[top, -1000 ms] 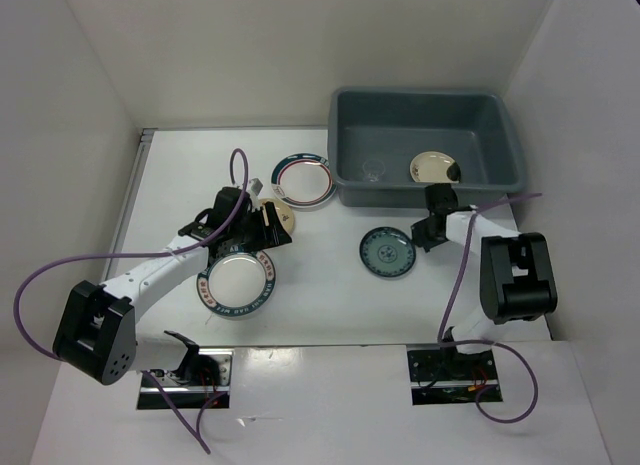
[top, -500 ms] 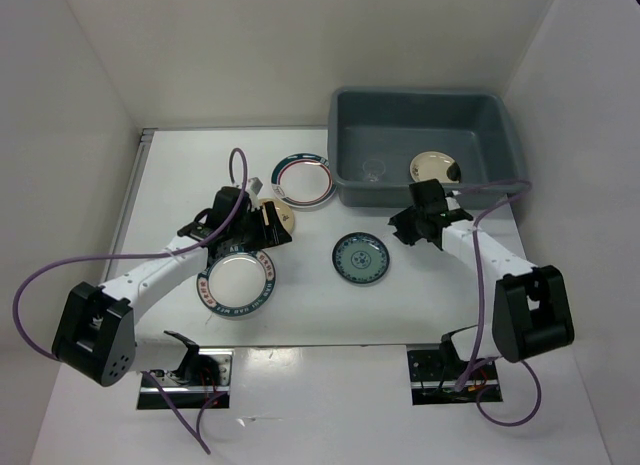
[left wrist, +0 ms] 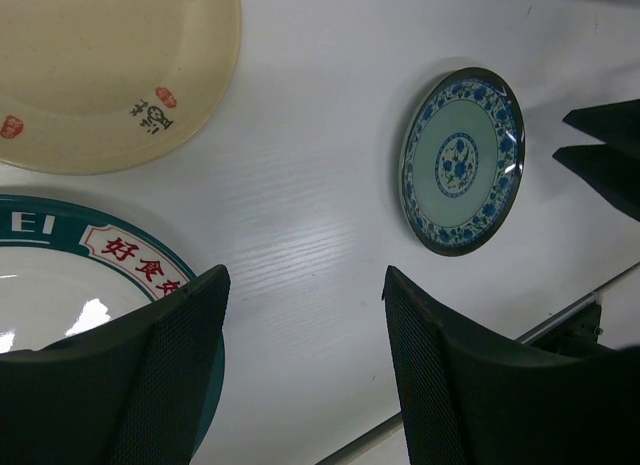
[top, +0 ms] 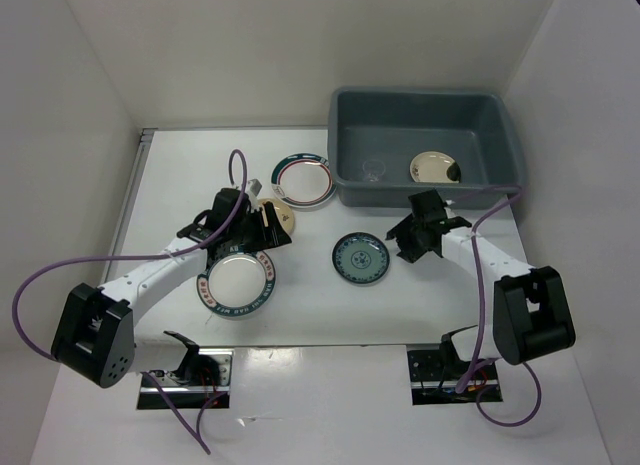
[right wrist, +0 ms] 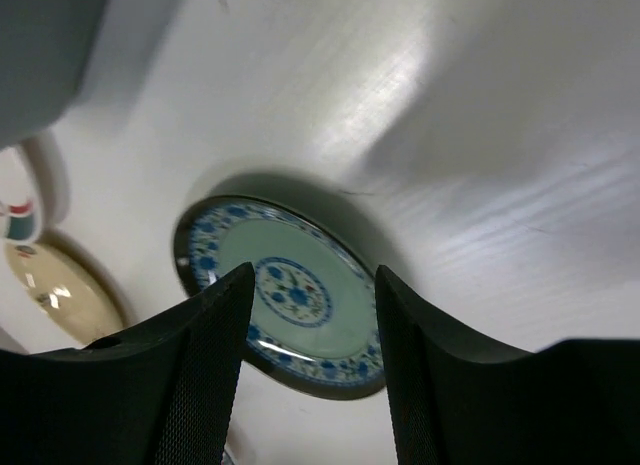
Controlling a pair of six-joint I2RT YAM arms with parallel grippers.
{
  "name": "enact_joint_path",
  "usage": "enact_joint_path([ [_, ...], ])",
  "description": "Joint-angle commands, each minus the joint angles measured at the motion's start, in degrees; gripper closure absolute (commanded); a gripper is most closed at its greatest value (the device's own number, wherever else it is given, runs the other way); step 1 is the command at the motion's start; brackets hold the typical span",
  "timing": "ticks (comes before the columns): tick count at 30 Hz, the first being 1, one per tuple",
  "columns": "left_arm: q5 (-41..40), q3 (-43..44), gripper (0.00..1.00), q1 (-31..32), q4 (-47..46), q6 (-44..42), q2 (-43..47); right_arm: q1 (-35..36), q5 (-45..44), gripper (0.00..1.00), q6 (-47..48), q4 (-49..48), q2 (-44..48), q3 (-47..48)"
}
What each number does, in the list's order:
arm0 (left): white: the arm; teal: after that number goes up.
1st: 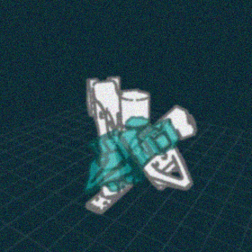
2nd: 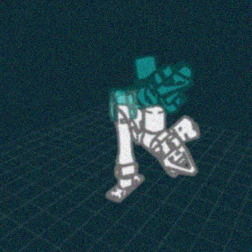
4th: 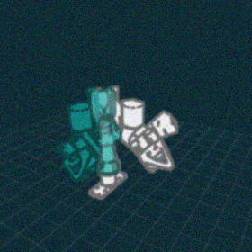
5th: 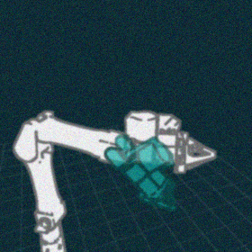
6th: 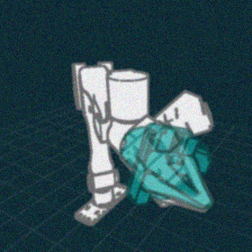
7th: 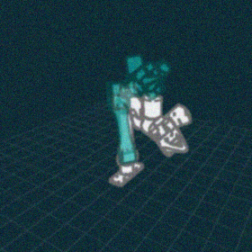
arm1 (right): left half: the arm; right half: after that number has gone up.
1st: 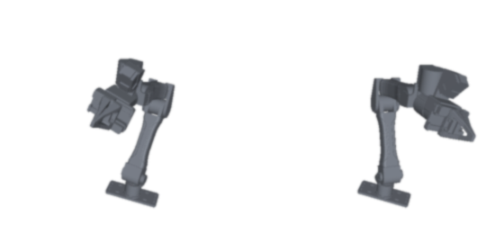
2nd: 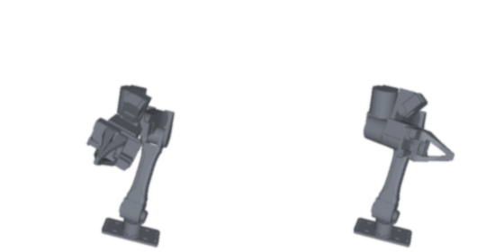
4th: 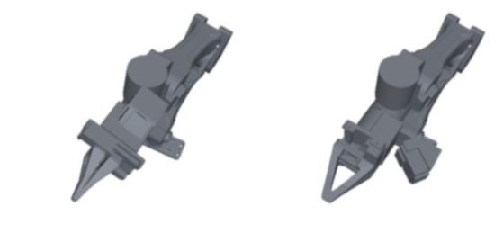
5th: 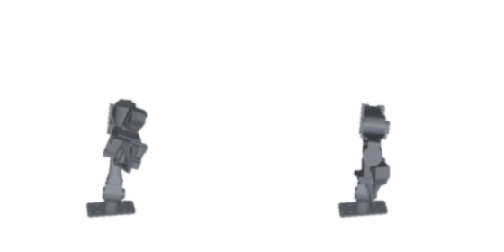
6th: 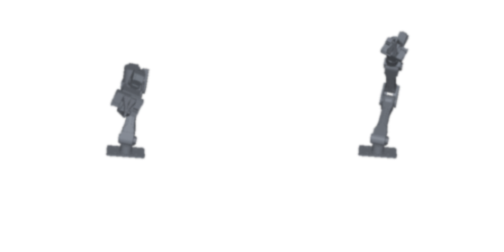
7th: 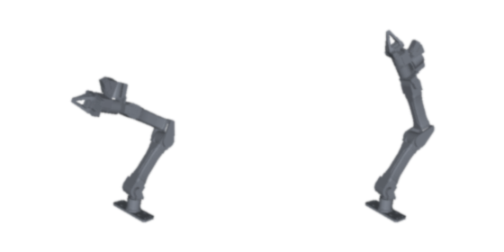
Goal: Place the mixed dishes into the plastic bin
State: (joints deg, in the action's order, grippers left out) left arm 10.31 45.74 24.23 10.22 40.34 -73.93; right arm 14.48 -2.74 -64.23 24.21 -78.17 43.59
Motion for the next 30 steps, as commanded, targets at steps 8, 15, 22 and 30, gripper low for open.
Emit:
enact_joint_path([
  [8, 0.9, -0.6, 0.29, 0.0, -2.0, -0.9, 1.6, 0.1, 5.6, 0.44, 2.5, 3.7, 3.7, -7.7],
  [15, 1.4, -0.6, 0.29, 0.0, -2.5, -0.9, 1.1, 2.2, 8.7, 0.54, 1.4, -1.4, 2.6, -11.0],
  [22, 1.4, -1.2, 0.29, 0.0, -2.5, -0.3, 1.1, 2.7, 8.6, 0.62, 1.4, -4.7, 0.1, -12.1],
  [30, 1.4, -1.2, 0.29, 0.0, -2.5, -0.3, 0.5, 3.8, 6.0, 0.83, -0.3, -11.1, -1.6, -12.7],
])
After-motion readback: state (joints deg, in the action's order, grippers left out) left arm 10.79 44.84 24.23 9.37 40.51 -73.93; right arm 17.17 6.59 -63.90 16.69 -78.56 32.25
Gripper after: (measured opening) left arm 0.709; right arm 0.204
